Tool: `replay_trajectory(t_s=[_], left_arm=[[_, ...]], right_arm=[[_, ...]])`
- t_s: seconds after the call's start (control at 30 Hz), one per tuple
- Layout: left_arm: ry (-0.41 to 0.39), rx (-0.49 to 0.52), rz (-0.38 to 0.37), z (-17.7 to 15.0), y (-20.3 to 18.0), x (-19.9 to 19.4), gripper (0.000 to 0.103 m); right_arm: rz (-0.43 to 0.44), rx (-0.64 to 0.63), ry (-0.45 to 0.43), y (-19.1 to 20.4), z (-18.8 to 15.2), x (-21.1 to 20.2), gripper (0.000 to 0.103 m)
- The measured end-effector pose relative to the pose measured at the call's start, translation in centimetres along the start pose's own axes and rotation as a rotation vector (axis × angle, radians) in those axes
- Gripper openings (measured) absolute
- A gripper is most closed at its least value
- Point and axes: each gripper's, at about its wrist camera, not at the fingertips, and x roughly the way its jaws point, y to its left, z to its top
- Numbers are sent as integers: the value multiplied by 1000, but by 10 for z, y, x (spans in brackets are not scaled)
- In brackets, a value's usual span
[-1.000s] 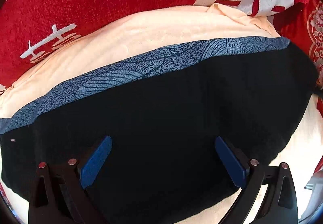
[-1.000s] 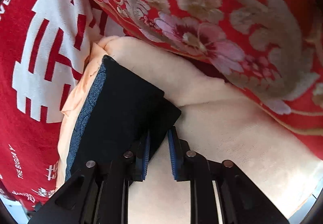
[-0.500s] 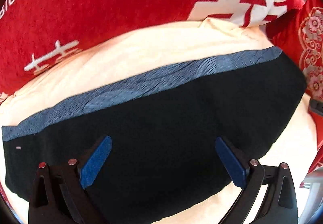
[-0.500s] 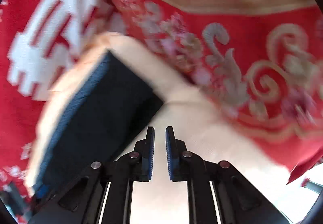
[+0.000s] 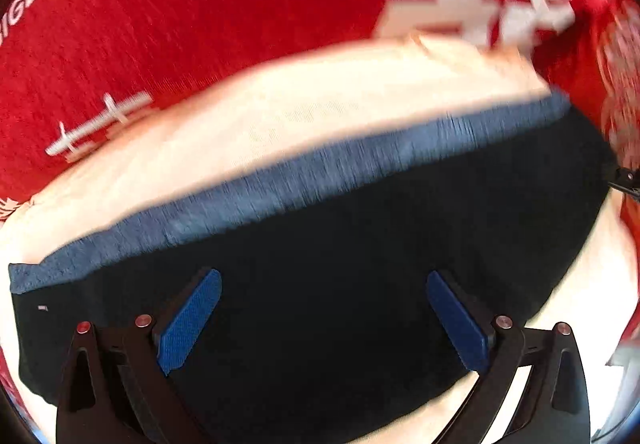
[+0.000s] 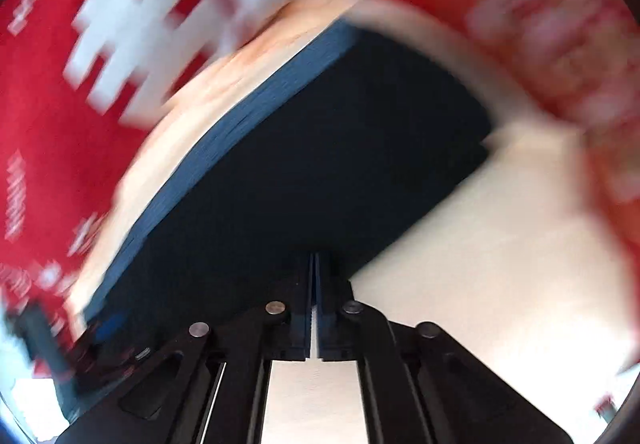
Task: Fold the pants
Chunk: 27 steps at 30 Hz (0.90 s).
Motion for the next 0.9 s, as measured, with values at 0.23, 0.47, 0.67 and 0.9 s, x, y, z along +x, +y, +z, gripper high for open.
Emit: replay_trajectory(t_s=[0.23,0.47,0.67,0.9], left_arm=[[24,-127,95,46,13,32,103],[21,-83,92,15,10,34,103],[61,-77,83,14,15,29,103],[88,-56,83,8,15,16,103]], right_arm=[[-22,-159,-22,32,58,16,14],[-96,-95,-7,-16,58,38,12],[-135,-193,-14,-10,51,34,12],[-165,-174,5,-9,35,14,13]])
